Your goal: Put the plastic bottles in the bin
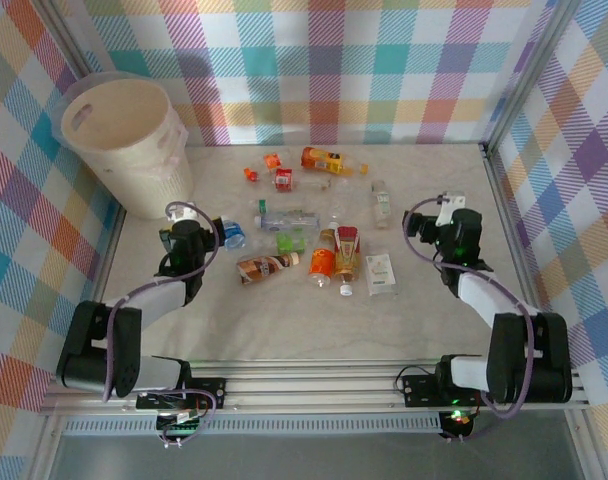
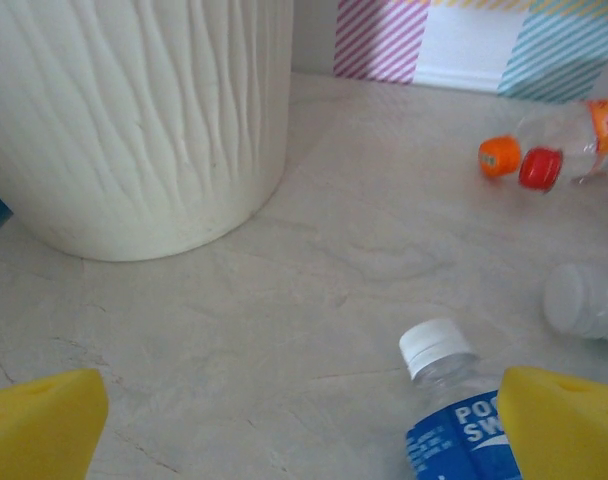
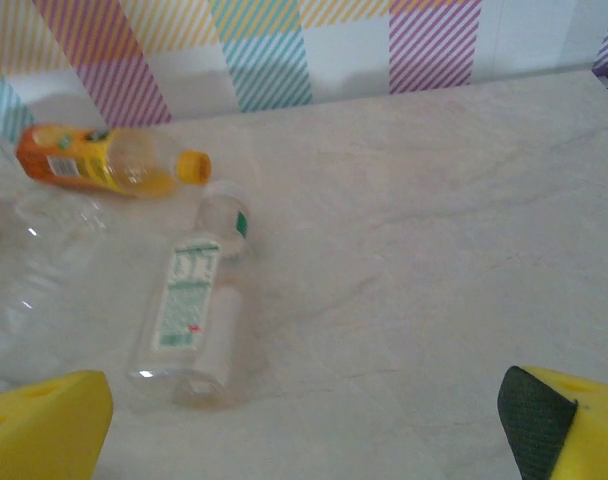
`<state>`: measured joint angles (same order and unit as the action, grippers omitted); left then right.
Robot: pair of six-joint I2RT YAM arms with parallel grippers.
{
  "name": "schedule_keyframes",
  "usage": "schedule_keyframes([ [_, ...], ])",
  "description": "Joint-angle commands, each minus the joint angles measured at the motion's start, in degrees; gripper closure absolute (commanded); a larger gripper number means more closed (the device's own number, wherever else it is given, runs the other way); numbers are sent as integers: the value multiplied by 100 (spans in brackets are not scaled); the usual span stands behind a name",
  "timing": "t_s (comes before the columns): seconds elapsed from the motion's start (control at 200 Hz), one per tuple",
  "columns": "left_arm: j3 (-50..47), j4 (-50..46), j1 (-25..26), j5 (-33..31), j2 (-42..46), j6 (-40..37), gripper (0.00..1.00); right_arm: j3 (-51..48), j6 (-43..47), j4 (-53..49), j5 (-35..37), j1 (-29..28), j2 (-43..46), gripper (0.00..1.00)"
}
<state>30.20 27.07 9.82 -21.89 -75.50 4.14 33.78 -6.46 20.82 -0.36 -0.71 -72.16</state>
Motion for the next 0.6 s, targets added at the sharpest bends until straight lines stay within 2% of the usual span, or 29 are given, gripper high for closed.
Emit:
schedule_keyframes([
  [0.0,265,-989,119,-304,584,1181,0,491,-1352,-1724,-192,-48,199,0],
  [0.045,393,-1375,141,-162,766,1786,0,606,-1889,-2192,-291,-59,243,0],
  [0.11,482,-1711,159,394,1020,2402,0,674,-2301,-2711,-518,-128,315,0],
  [0.17,420,-1631,222,1043,1229,2850,0,677,-2360,-3059,-537,-284,395,0],
  [0.23,482,-1795,354,1416,1336,3182,0,708,-2280,-3435,-439,-479,507,0],
  [0.425,1040,-3355,1179,1916,1378,3453,0,183,-2276,-3805,-296,-1317,997,0],
  [0.595,768,-3101,1591,2336,1614,3890,0,-380,-2076,-3739,544,-2061,1286,0],
])
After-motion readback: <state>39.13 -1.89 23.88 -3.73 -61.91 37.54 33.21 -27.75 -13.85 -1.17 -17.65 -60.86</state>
